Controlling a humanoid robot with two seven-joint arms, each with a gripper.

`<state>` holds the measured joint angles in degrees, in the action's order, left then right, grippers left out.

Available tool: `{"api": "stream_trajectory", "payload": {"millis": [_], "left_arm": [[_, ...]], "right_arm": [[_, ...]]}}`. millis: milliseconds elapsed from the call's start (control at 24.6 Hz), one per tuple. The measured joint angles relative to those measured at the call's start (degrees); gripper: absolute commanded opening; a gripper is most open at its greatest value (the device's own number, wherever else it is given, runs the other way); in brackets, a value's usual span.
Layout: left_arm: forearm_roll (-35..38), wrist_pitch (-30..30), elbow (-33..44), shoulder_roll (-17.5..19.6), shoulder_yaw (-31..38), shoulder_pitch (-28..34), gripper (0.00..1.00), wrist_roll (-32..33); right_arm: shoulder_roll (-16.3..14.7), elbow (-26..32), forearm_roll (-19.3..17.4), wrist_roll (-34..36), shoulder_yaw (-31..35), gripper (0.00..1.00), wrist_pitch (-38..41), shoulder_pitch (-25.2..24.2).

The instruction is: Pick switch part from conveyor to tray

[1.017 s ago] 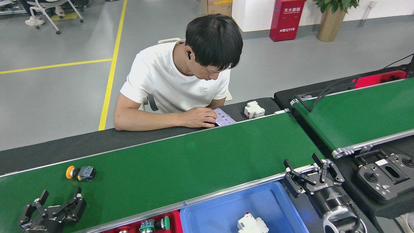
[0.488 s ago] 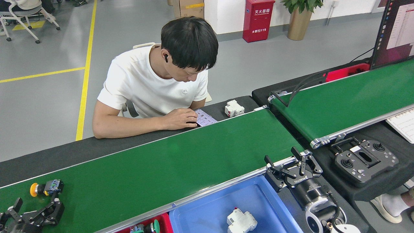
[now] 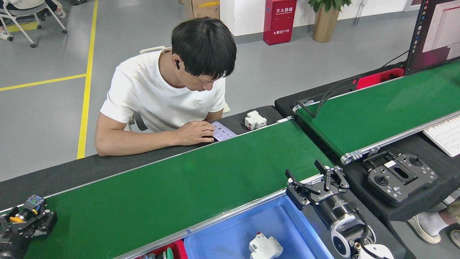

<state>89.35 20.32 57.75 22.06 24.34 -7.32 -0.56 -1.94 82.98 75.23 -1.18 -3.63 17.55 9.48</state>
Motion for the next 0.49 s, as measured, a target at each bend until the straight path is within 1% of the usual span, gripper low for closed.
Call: {"api": "stream_trajectory", "payload": {"millis": [122,203,244,366,488], "left_arm": [[-1.1,0.9,2.4,0.1,1.4,1.3,0.0,-0.6],[-3.0,1.3,7.6,0.1,3.1,4.6,0.0,-0.8],[-4.5,1.6,10.9,0.0,3.6,7.1,0.0,-0.8],[-10.5,2.2,23.9,-0.4,4.5,18.0,0.01,-0.9],[-13.4,2.6,36.7,-2.9,4.5,29.1,0.02,-1.4]], "right_arm": [[0.0,0.0,0.0,0.0,0.0,0.98,0.0,0.0],[0.0,0.0,0.0,0.0,0.0,0.98,-0.1,0.0],[0.0,0.0,0.0,0.0,0.0,0.98,-0.1,0.0],[0.0,0.0,0.0,0.0,0.0,0.98,-0.2,0.1],[0.0,0.0,0.0,0.0,0.0,0.98,-0.6,0.0]]}}
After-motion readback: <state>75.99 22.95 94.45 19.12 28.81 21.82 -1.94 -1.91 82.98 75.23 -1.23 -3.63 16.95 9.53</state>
